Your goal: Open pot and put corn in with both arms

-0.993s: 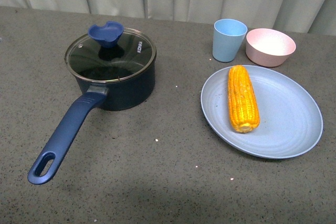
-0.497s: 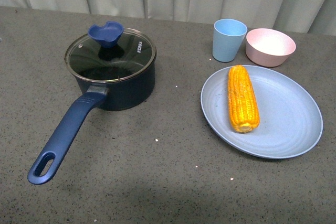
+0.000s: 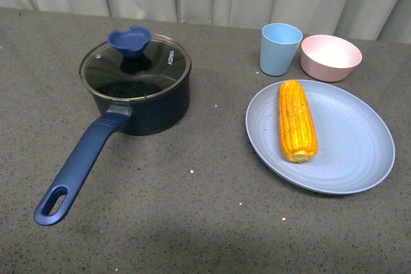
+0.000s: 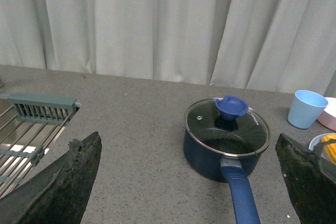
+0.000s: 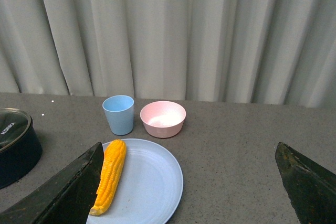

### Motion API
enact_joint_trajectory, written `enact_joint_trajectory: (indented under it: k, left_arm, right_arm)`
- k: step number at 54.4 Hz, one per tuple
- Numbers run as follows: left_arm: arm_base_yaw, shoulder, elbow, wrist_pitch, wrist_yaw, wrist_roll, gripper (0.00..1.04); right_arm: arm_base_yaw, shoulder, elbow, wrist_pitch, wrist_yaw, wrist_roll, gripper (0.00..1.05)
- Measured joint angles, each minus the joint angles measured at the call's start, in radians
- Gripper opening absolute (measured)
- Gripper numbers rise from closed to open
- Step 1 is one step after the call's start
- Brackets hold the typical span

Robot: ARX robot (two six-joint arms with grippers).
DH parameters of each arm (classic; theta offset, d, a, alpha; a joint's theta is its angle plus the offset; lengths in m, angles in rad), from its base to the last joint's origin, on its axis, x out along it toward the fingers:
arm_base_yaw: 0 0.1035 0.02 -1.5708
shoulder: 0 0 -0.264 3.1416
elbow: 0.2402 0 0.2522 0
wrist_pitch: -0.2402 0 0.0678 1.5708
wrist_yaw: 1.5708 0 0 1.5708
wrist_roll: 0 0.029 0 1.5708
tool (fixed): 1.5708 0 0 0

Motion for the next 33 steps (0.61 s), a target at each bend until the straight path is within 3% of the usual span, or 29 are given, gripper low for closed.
enact_joint_trajectory:
  k: [12, 18, 21, 33]
  left_arm:
    - [0.000, 0.000, 0.000, 0.000, -0.002, 0.000, 0.98]
    - [-0.083, 0.090, 0.002, 0.019, -0.246, -0.049, 0.98]
    - [-0.106, 0.179, 0.002, 0.091, -0.289, -0.056, 0.98]
    - [-0.123, 0.713, 0.053, 0.582, -0.230, -0.098, 0.98]
  right_arm:
    - [0.000, 0.000, 0.000, 0.000, 0.000, 0.000, 0.96]
    - [0.000, 0.000, 0.000, 0.000, 0.000, 0.000, 0.96]
    - [0.000, 0.000, 0.000, 0.000, 0.001, 0.000, 0.96]
    - [0.000, 0.000, 0.000, 0.000, 0.000, 0.000, 0.96]
